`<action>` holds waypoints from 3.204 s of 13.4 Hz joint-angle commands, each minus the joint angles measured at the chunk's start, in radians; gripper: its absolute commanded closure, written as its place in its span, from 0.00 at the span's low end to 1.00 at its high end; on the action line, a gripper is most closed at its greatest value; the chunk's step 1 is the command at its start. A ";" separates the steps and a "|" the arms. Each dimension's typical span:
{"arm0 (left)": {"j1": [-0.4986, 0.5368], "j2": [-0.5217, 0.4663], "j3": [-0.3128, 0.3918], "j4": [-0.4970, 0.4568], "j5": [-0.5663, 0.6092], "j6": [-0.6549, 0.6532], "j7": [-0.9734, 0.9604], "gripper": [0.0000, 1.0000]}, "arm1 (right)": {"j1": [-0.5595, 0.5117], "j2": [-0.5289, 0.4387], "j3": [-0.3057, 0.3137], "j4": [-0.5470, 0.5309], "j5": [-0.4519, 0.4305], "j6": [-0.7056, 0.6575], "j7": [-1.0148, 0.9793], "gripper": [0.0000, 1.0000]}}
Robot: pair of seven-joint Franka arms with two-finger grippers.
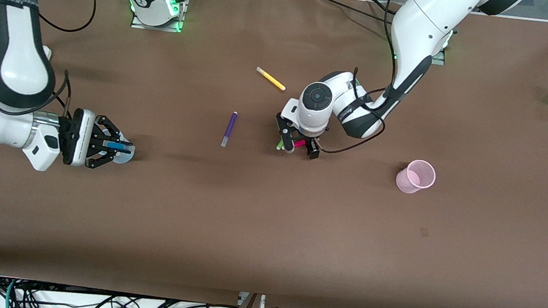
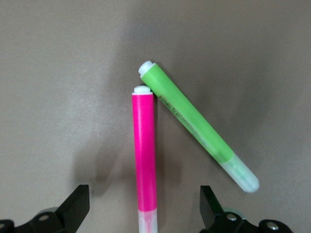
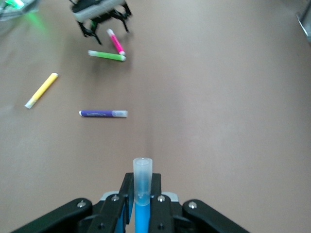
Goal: Place pink and blue markers in matching cups
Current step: 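Carry the blue marker over the blue cup with the right gripper, then release the blue marker into the blue cup while the left gripper lifts pink marker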
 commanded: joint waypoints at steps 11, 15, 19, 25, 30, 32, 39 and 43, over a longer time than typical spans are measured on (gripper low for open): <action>0.019 0.006 0.001 0.000 0.080 0.017 0.010 1.00 | -0.186 0.076 0.009 -0.008 0.131 -0.195 -0.325 1.00; 0.078 -0.028 -0.003 0.006 0.080 0.008 0.018 1.00 | -0.205 0.099 0.009 -0.009 0.131 -0.216 -0.332 1.00; 0.143 -0.106 -0.011 0.017 0.059 -0.090 0.043 1.00 | -0.211 0.112 0.009 -0.023 0.132 -0.213 -0.335 0.99; 0.206 -0.244 -0.014 0.158 -0.013 -0.458 0.024 1.00 | -0.211 0.138 0.009 -0.032 0.132 -0.216 -0.337 0.90; 0.284 -0.326 -0.013 0.198 -0.021 -0.604 -0.055 1.00 | -0.214 0.133 0.009 -0.026 0.132 -0.221 -0.262 0.00; 0.296 -0.333 -0.011 0.230 -0.021 -0.661 -0.149 1.00 | -0.214 0.116 0.009 -0.020 0.131 -0.222 -0.117 0.00; 0.388 -0.332 -0.008 0.279 -0.209 -0.745 -0.624 1.00 | -0.143 0.050 0.017 0.107 -0.034 -0.196 0.503 0.00; 0.451 -0.329 -0.005 0.273 -0.274 -0.761 -0.637 1.00 | -0.077 0.050 0.018 0.212 -0.205 -0.206 0.921 0.00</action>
